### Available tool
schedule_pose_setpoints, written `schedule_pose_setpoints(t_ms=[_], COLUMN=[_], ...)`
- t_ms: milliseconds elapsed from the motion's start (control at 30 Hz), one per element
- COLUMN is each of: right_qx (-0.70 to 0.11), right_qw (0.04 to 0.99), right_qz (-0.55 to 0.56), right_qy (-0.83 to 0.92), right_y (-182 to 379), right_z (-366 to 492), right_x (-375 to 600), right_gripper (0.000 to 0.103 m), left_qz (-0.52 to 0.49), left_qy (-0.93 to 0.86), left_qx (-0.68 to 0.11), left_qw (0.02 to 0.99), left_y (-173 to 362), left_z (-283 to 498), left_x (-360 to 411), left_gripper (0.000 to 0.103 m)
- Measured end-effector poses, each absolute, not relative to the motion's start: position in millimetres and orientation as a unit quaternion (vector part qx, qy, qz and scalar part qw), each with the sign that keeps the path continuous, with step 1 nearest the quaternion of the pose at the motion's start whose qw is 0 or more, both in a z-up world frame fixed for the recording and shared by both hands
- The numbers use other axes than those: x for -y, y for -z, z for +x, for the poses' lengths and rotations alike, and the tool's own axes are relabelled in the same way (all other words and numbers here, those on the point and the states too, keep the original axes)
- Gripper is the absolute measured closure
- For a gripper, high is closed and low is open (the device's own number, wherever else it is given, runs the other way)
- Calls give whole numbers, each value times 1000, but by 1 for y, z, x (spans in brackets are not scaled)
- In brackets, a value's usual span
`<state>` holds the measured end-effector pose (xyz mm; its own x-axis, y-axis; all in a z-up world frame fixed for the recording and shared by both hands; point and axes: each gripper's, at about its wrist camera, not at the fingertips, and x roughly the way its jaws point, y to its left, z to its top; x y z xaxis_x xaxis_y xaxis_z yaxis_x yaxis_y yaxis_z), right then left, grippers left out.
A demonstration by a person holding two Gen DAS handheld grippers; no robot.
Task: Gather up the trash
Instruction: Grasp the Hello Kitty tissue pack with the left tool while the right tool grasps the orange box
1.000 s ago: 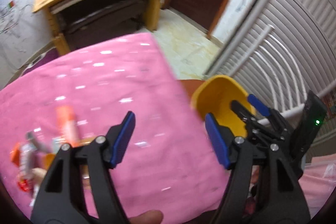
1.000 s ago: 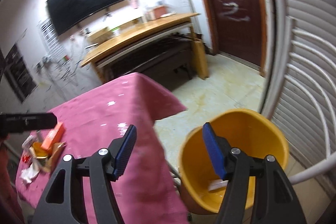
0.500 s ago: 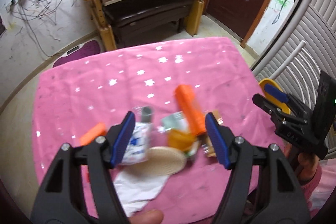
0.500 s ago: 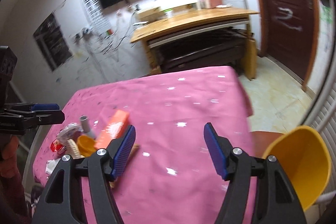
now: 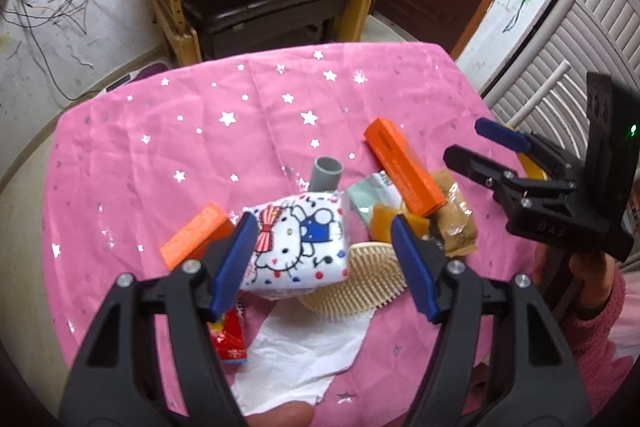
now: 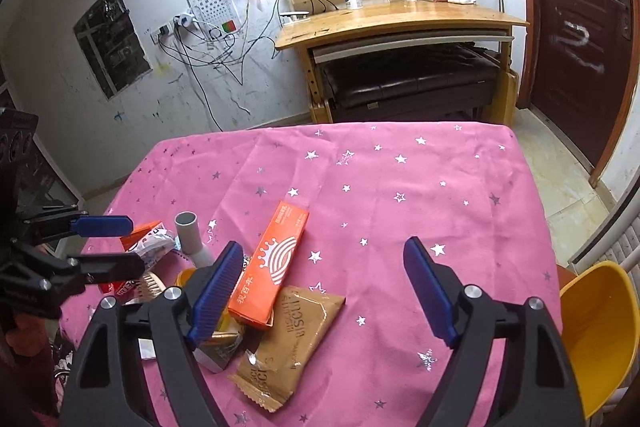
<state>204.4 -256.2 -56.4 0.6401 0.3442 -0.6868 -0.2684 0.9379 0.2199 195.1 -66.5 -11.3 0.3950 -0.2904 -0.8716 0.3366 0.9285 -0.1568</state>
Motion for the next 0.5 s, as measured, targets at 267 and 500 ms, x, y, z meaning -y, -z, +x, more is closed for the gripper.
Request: schedule_pose_setpoints(t_ms=[267,500], right_qx=[-404,-416], right_qw=[897,891], right_qz=[40,30], right_qy=[-173,-182], right_y=[63,69], right_z=[216,226], right_x=[240,222], right_gripper=[26,26], left_qz=[-13,-51], left_qy=[190,210], left_qx=[-534,-520], left_qw=[824,826], left_y=[30,30], left_z=[209,205], left_x=[51,44], left_gripper=[38,75])
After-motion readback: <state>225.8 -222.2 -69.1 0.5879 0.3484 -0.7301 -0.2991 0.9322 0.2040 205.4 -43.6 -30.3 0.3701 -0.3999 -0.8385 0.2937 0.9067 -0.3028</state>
